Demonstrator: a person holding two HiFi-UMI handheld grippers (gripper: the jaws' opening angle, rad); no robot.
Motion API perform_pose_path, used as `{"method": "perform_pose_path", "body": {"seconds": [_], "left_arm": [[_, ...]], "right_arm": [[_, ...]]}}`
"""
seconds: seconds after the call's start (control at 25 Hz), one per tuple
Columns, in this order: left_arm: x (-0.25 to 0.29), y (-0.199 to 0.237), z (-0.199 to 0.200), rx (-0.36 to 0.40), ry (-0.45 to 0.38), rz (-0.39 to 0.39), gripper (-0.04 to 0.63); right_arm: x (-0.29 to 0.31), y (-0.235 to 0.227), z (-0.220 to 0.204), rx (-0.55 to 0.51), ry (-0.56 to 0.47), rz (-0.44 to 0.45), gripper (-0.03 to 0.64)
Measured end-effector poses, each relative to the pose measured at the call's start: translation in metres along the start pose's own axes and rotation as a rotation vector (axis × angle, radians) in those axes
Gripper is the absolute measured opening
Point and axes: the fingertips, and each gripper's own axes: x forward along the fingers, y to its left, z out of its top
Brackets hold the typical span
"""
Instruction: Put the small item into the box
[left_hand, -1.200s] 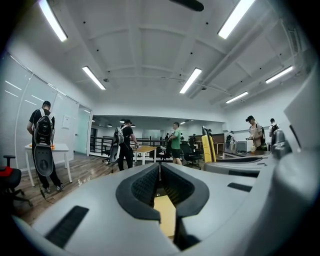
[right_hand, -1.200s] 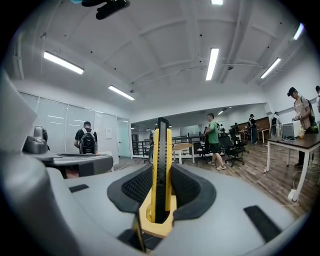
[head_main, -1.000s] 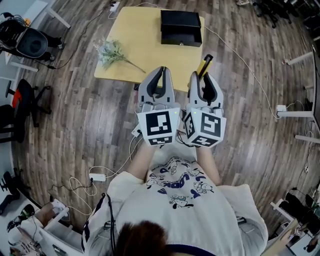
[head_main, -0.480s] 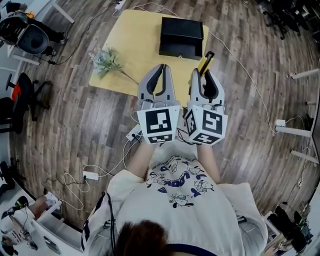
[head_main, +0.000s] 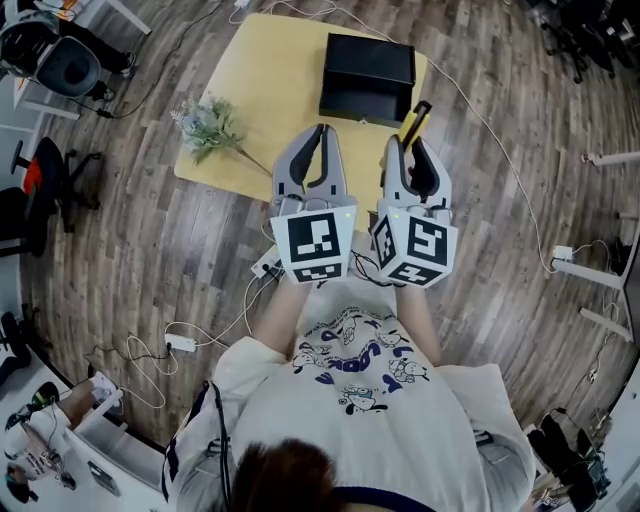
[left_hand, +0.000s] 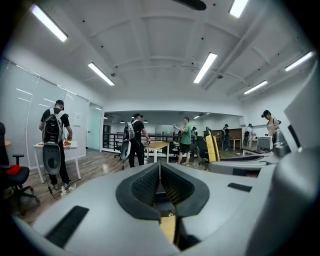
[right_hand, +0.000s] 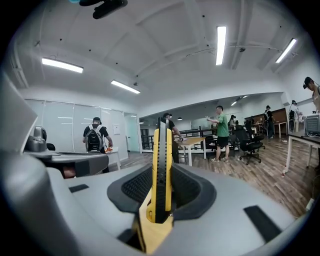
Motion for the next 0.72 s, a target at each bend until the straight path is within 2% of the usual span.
{"method": "perform_pose_path", "body": {"seconds": [0.4,0.72], "left_arm": [[0.063,0.015,-0.009,-0.003,0.044,-0.032,0.021],[0.107,0.033,-0.026,-0.012,0.111,-0.056,0.021]], "right_arm": [[0.064,-0.013,-0.010,-0.006,0.051,-0.022,0.130],[0.112,-0.022,-0.023,-0.021,0.113,-0.037,0.130]]}}
